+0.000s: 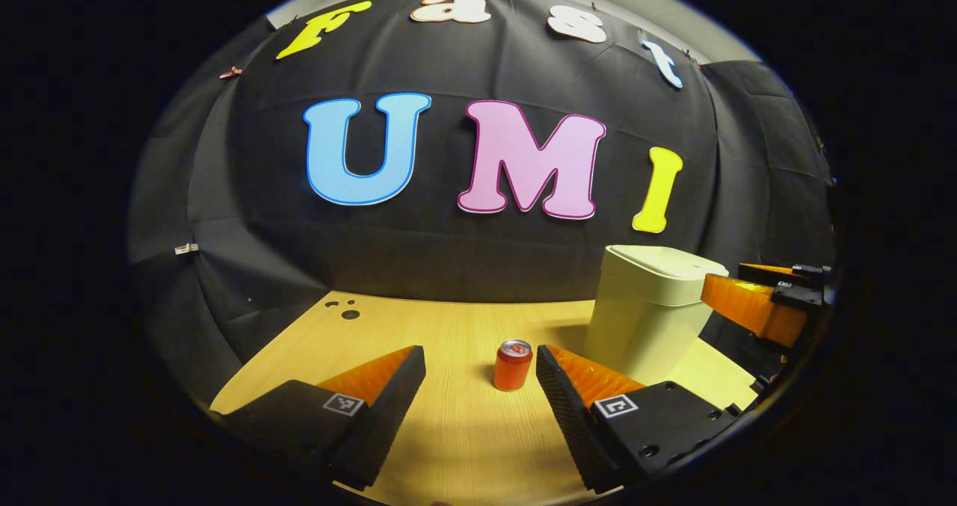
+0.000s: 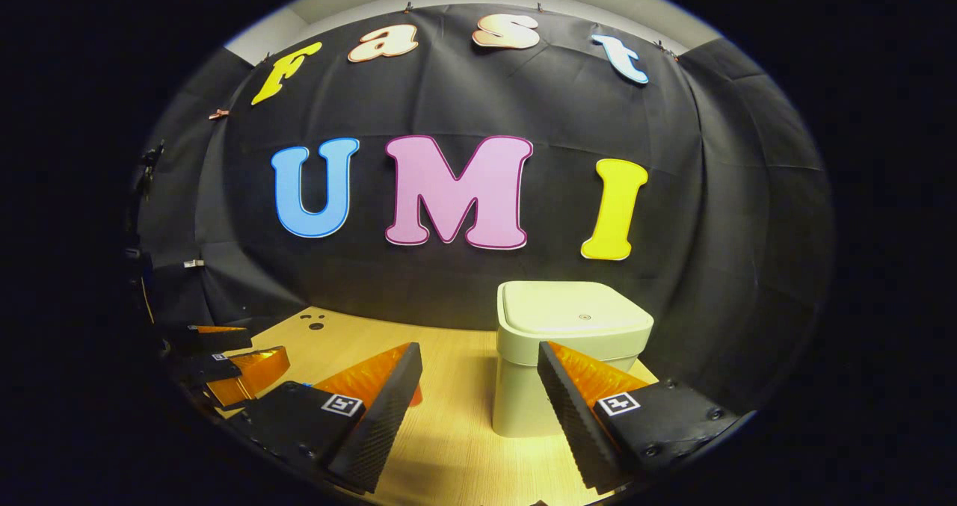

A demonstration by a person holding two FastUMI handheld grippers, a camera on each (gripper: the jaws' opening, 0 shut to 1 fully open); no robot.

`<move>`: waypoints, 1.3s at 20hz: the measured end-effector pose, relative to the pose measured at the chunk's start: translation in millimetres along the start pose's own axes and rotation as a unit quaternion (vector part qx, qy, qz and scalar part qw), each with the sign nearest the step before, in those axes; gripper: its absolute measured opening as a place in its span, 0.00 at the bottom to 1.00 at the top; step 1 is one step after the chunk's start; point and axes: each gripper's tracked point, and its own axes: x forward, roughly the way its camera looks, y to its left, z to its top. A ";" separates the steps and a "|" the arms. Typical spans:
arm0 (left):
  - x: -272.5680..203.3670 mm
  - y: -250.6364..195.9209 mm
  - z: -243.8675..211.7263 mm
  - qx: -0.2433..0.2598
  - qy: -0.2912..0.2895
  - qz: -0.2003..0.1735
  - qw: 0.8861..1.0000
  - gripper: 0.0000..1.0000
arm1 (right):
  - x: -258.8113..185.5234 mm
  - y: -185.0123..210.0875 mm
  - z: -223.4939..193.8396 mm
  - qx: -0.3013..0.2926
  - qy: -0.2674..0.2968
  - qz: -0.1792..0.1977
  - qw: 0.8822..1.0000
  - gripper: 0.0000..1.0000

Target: Press the lid of the desktop garbage bin to open it, pick up the crumpled paper on the desktop and throw it into the bin, then pick up the pop can on the desktop and drop it into the bin, and finally close the garbage bin lid.

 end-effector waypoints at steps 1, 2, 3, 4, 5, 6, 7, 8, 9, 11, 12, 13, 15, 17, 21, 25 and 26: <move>1.0 0.1 0.0 0.000 0.000 0.002 1.000 0.96 | 0.4 -0.5 -1.0 0.001 0.000 0.001 1.000 0.98; 1.0 0.2 0.5 0.001 0.000 0.003 1.000 0.96 | 1.2 -1.0 0.2 0.002 0.000 0.002 1.000 0.98; 1.1 0.1 -0.2 0.002 0.000 0.004 1.000 0.96 | 2.6 -2.2 -1.3 0.003 -0.001 0.002 1.000 0.98; 0.5 -0.3 -0.1 0.003 0.000 0.005 1.000 0.96 | 2.7 -3.9 -1.6 0.004 -0.001 0.001 1.000 0.98; 0.1 -0.8 -2.1 0.004 0.001 0.007 1.000 0.96 | 3.1 -6.2 -2.2 0.007 -0.001 0.000 1.000 0.98; -0.5 -0.3 -2.5 0.006 0.002 0.009 1.000 0.96 | 3.8 -8.0 -3.5 0.007 0.001 -0.003 1.000 0.98; -1.3 -0.2 -3.8 0.011 0.000 0.011 1.000 0.96 | 4.7 -10.7 -7.0 0.007 0.006 -0.006 1.000 0.98; -2.0 -0.1 -3.4 0.016 0.000 0.012 1.000 0.96 | 5.2 -11.6 -9.1 0.010 0.009 -0.006 1.000 0.98; -2.5 -0.8 -5.3 0.018 0.001 0.012 1.000 0.96 | 5.2 -11.7 -8.7 0.012 0.009 -0.006 1.000 0.98; -0.9 -1.4 -6.6 0.018 0.003 0.012 1.000 0.96 | 6.3 -13.7 -6.5 0.009 0.006 -0.009 1.000 0.98; 0.1 -2.1 -7.6 0.018 0.005 0.012 1.000 0.96 | 7.1 -16.9 -5.2 0.007 0.003 -0.012 1.000 0.98; 0.8 -3.3 -9.4 0.018 0.007 0.011 1.000 0.96 | 7.7 -19.4 -3.8 0.007 0.001 -0.014 1.000 0.98; 1.9 -5.2 -10.1 0.020 0.008 0.009 1.000 0.96 | 9.5 -22.6 -0.7 0.007 -0.002 -0.017 1.000 0.98; 3.3 -7.0 -10.4 0.020 0.009 0.006 1.000 0.96 | 11.2 -25.7 2.3 0.005 -0.006 -0.020 1.000 0.98; 7.1 -7.4 -11.6 0.021 0.011 0.005 1.000 0.96 | 12.9 -24.1 4.6 -0.006 -0.009 -0.017 1.000 0.98; 8.8 -6.2 -13.2 0.020 0.013 0.006 1.000 0.96 | 12.4 -16.3 11.3 -0.015 -0.018 -0.008 1.000 0.66; 8.9 -5.7 -12.5 0.020 0.013 0.006 1.000 0.96 | 13.3 -13.9 11.6 -0.018 -0.018 -0.005 1.000 0.65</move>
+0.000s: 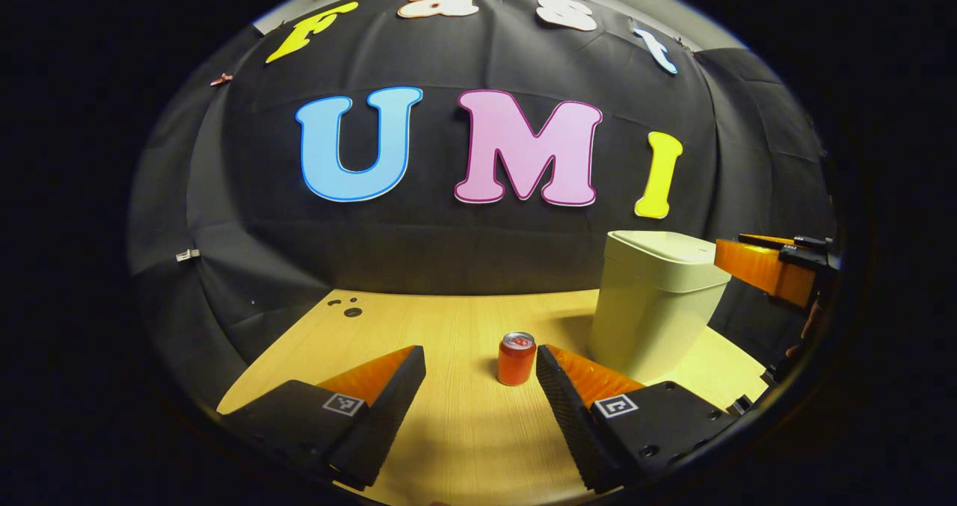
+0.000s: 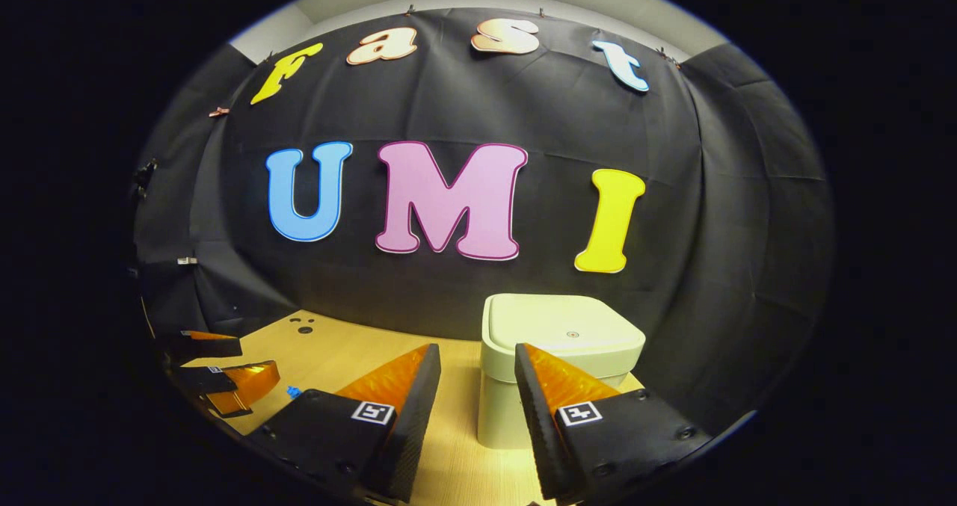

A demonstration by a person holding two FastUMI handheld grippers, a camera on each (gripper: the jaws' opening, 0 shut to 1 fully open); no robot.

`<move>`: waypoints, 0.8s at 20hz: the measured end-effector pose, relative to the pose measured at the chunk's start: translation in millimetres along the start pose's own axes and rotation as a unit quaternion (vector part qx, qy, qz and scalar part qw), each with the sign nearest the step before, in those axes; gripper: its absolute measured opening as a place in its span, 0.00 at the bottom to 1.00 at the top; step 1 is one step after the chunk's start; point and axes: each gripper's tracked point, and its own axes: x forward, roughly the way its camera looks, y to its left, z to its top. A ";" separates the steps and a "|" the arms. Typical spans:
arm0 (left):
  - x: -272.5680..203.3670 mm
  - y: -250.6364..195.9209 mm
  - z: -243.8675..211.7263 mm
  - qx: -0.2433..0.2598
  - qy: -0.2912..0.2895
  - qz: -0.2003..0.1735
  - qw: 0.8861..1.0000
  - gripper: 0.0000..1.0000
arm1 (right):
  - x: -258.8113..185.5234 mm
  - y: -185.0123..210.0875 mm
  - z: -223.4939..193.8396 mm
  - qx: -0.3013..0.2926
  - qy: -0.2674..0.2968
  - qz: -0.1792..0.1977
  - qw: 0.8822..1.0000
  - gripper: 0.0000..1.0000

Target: Press the lid of the desktop garbage bin to open it, pick up the crumpled paper on the desktop and throw it into the bin, then pick up the pop can on the desktop and drop it into the bin, and finally close the garbage bin lid.

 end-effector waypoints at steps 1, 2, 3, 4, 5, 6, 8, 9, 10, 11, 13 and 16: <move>-0.5 -0.6 -0.5 0.000 0.000 0.000 1.000 0.96 | -1.5 0.4 0.7 -0.002 -0.003 -0.001 1.000 0.63; -1.0 -0.9 -0.1 0.000 0.000 -0.001 1.000 0.96 | -2.2 2.7 3.6 -0.001 -0.004 0.005 1.000 0.53; -0.8 -0.8 -1.5 0.001 0.001 -0.002 1.000 0.96 | -2.8 4.5 0.8 0.000 -0.003 0.006 1.000 0.49; -1.5 -0.9 -2.2 0.002 0.001 -0.002 1.000 0.96 | -4.1 8.1 1.7 0.001 -0.002 0.011 1.000 0.43; -1.4 -0.8 -2.1 0.003 0.001 -0.003 1.000 0.96 | -4.1 11.0 2.9 0.003 -0.002 0.018 1.000 0.37; -1.9 -0.4 -2.0 0.005 0.001 -0.003 1.000 0.96 | -5.6 13.2 3.8 0.004 -0.001 0.020 1.000 0.29; -3.4 -1.0 -0.2 0.008 -0.002 -0.004 1.000 0.96 | -4.2 11.8 3.3 0.005 0.001 0.019 1.000 0.16; -2.9 -1.1 0.7 0.009 -0.003 -0.004 1.000 0.96 | -4.8 12.9 1.5 0.007 0.003 0.018 1.000 0.13; -2.8 -1.0 -0.5 0.010 -0.002 -0.005 1.000 0.96 | -4.1 15.8 -0.1 0.008 0.005 0.024 1.000 0.08; -2.9 -1.3 -0.5 0.010 0.000 -0.006 1.000 0.96 | -6.4 17.5 1.4 0.009 0.009 0.029 0.999 0.08; -3.4 -1.3 -1.7 0.009 0.001 -0.006 1.000 0.96 | -7.7 26.4 0.3 0.011 0.008 0.052 0.999 0.05; -3.1 -1.7 -2.2 0.009 0.002 -0.006 1.000 0.96 | -9.7 36.5 7.1 0.009 0.005 0.087 0.996 0.05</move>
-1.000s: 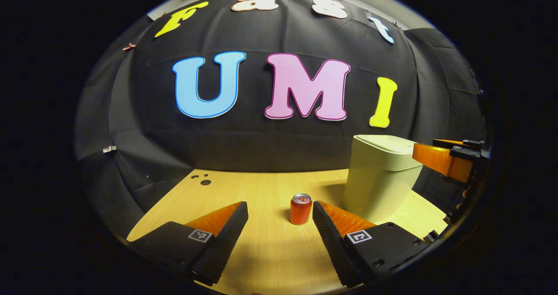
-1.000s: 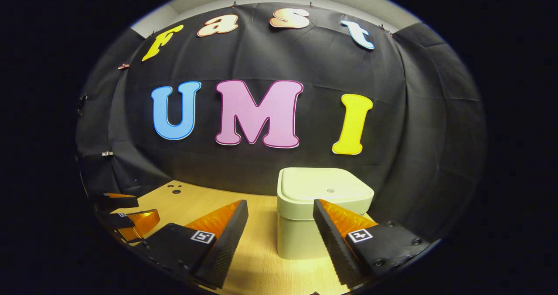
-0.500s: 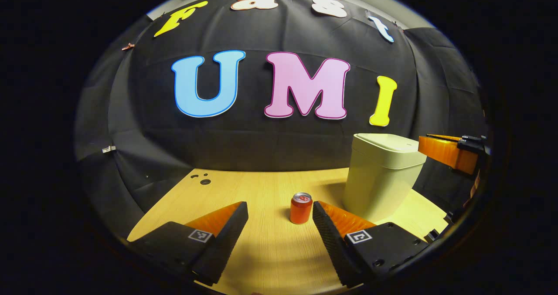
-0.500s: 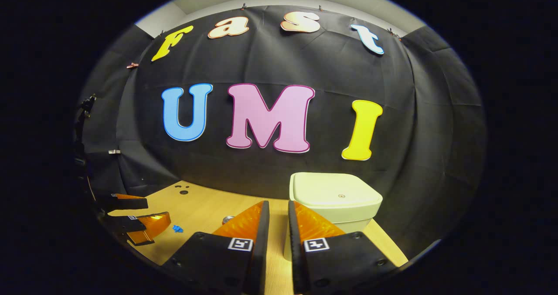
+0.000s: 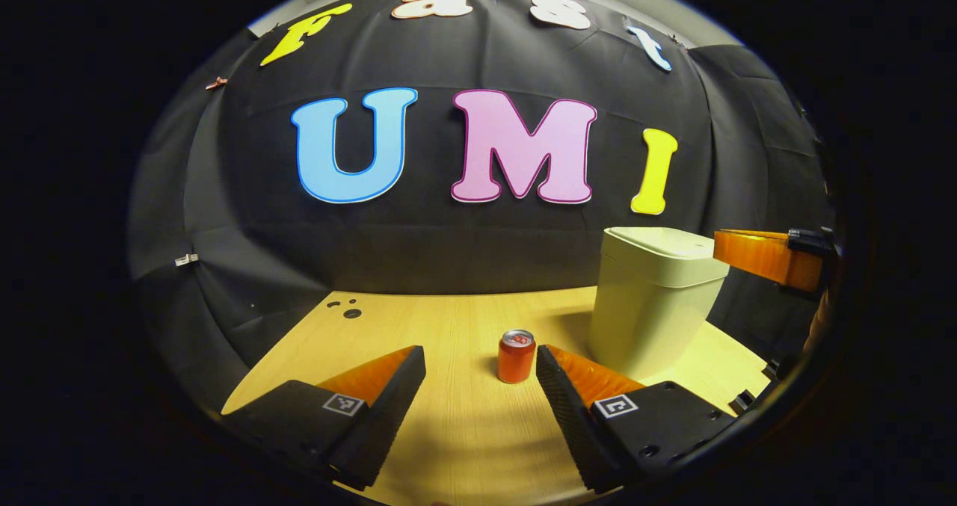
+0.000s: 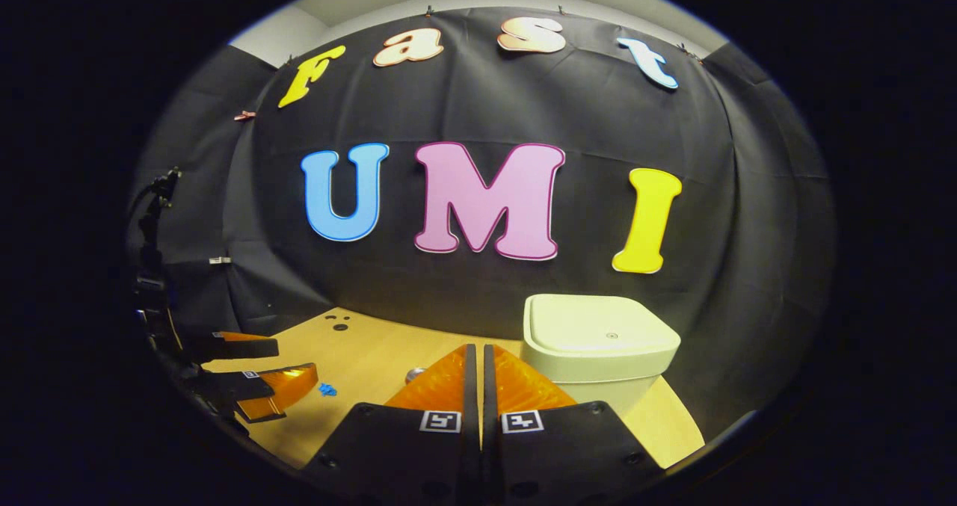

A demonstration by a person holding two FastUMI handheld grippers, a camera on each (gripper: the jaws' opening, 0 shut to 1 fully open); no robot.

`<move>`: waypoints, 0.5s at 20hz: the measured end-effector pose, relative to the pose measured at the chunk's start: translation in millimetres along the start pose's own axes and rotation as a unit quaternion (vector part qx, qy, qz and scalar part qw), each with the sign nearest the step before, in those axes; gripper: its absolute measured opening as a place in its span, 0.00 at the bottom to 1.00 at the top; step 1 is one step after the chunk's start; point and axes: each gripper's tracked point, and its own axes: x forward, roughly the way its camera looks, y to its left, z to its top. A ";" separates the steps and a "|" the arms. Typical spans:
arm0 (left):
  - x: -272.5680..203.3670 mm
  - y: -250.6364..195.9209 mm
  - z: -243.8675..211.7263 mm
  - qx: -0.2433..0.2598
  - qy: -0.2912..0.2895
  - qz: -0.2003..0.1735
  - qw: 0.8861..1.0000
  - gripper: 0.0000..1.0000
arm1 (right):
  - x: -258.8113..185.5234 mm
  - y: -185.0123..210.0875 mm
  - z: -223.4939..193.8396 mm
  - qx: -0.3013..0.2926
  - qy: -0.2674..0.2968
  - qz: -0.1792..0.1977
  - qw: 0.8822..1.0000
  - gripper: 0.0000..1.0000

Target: Press the lid of the desktop garbage bin to open it, pick up the crumpled paper on the desktop and throw it into the bin, then pick up the pop can on the desktop and drop it into the bin, and finally close the garbage bin lid.

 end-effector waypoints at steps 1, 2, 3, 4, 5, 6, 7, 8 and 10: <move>-0.2 -0.6 -0.2 0.001 0.000 0.000 1.000 0.96 | 0.2 2.4 2.7 0.000 0.000 0.006 1.000 0.05; 0.3 -1.0 -0.6 0.001 0.001 -0.001 1.000 0.96 | 0.4 0.7 6.6 0.000 -0.004 0.007 1.000 0.05; -0.2 -2.0 -0.6 0.002 0.001 -0.001 1.000 0.96 | 0.9 0.0 10.8 -0.002 -0.007 0.007 1.000 0.05; -0.5 -2.3 -0.7 0.003 0.001 -0.002 1.000 0.96 | 3.2 -5.0 14.3 -0.007 -0.008 0.002 1.000 0.05; -0.6 -3.0 0.1 0.004 0.000 -0.002 1.000 0.96 | 4.4 -9.6 19.4 -0.015 -0.012 -0.002 1.000 0.05; -0.3 -3.6 -1.2 0.004 0.001 -0.002 1.000 0.96 | 5.8 -13.5 25.8 -0.021 -0.017 -0.005 1.000 0.05; -1.0 -4.2 -0.7 0.005 0.002 -0.001 1.000 0.96 | 7.6 -17.0 29.6 -0.023 -0.021 -0.005 1.000 0.05; -1.6 -4.4 -0.2 0.008 0.001 -0.001 1.000 0.96 | 10.2 -22.4 33.7 -0.023 -0.022 -0.007 0.999 0.05; -2.4 -7.6 -0.1 0.010 -0.001 -0.002 1.000 0.96 | 14.4 -38.1 38.6 -0.023 -0.022 -0.016 0.999 0.05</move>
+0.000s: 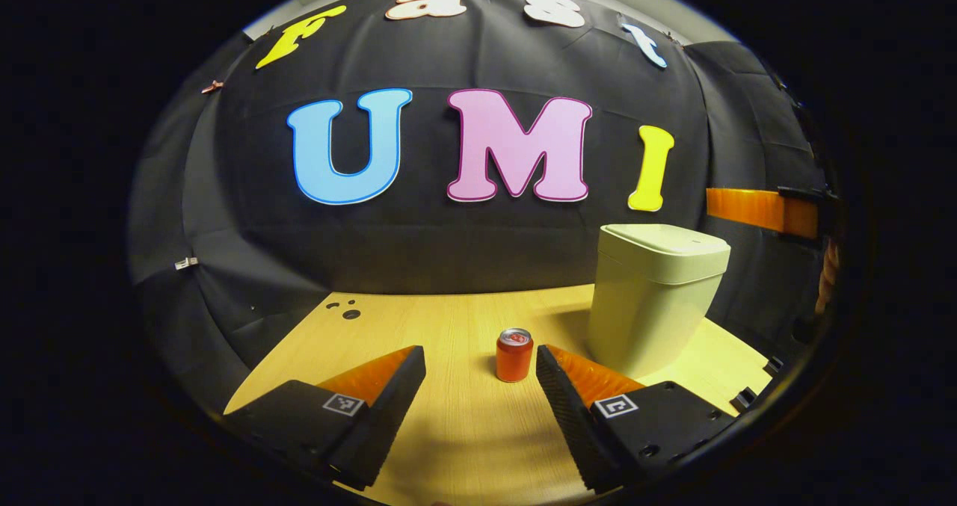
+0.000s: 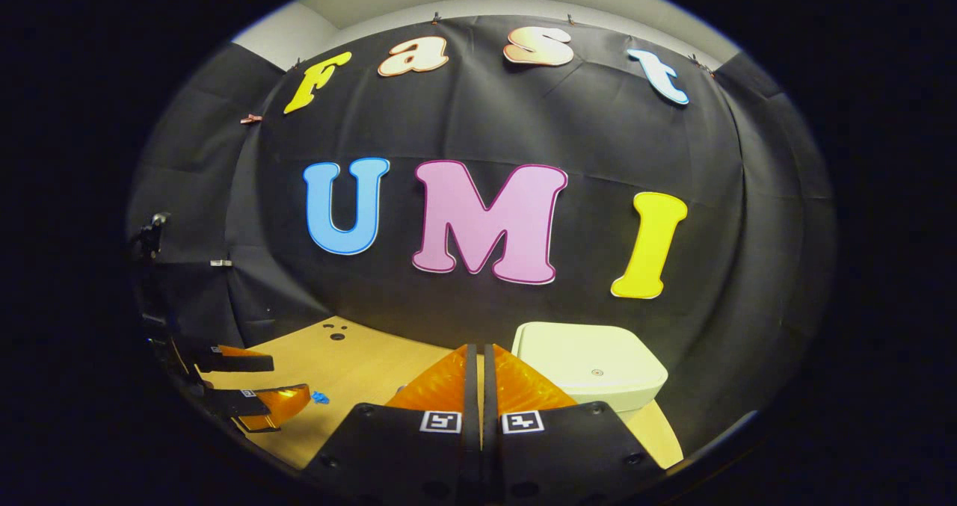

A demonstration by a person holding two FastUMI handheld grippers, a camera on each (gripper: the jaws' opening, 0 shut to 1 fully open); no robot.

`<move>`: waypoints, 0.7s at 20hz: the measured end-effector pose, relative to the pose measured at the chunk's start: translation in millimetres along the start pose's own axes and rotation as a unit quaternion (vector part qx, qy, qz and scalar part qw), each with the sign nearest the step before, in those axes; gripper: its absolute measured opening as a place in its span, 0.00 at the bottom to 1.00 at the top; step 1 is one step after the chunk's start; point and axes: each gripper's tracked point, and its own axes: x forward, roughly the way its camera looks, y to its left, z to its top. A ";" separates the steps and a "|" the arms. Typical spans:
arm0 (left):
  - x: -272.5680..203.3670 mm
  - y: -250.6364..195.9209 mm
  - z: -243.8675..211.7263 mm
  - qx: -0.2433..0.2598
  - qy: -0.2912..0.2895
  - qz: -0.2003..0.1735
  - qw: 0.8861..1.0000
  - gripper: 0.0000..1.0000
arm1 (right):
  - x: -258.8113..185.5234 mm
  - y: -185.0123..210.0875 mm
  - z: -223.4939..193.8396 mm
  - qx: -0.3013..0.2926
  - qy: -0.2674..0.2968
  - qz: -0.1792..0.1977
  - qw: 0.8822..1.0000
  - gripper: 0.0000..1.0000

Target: Press the lid of the desktop garbage bin to open it, pick up the crumpled paper on the desktop and throw it into the bin, then pick up the pop can on the desktop and drop it into the bin, and finally close the garbage bin lid.

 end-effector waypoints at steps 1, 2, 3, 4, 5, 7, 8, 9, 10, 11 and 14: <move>0.1 -1.3 0.2 0.001 0.001 -0.001 1.000 0.96 | 3.5 -8.0 2.8 -0.001 -0.001 -0.007 1.000 0.05; -0.3 -2.1 -1.0 0.001 0.002 -0.001 1.000 0.96 | 6.1 -16.3 4.4 -0.002 -0.002 -0.013 1.000 0.05; -0.6 -2.5 -1.6 0.001 0.003 0.000 1.000 0.96 | 9.3 -24.3 5.5 -0.006 -0.002 -0.020 1.000 0.05; -0.6 -3.0 -2.6 0.000 0.004 0.001 1.000 0.96 | 12.3 -33.0 6.0 -0.012 -0.001 -0.027 1.000 0.05; 0.1 -3.9 -3.2 0.000 0.005 0.001 1.000 0.96 | 15.5 -42.9 4.1 -0.017 0.002 -0.036 0.999 0.05; 0.9 -5.9 -5.5 0.000 0.008 0.000 1.000 0.96 | 22.1 -59.4 1.9 -0.017 0.009 -0.050 0.999 0.05; 1.6 -6.1 -6.1 0.002 0.009 -0.001 1.000 0.96 | 25.4 -68.2 -1.0 -0.014 0.014 -0.058 0.998 0.05; 2.6 -7.2 -6.4 0.004 0.011 -0.001 1.000 0.96 | 28.5 -76.2 -3.5 -0.011 0.019 -0.067 0.998 0.05; 3.4 -7.7 -7.7 0.006 0.012 -0.002 1.000 0.96 | 31.8 -83.9 -6.4 -0.009 0.022 -0.076 0.997 0.05; 4.4 -7.7 -7.3 0.008 0.013 -0.001 1.000 0.96 | 35.6 -90.8 -10.5 -0.008 0.028 -0.084 0.996 0.05; 8.4 -6.1 -10.4 0.010 0.019 0.001 1.000 0.96 | 44.0 -107.4 -23.4 0.001 0.047 -0.101 0.994 0.05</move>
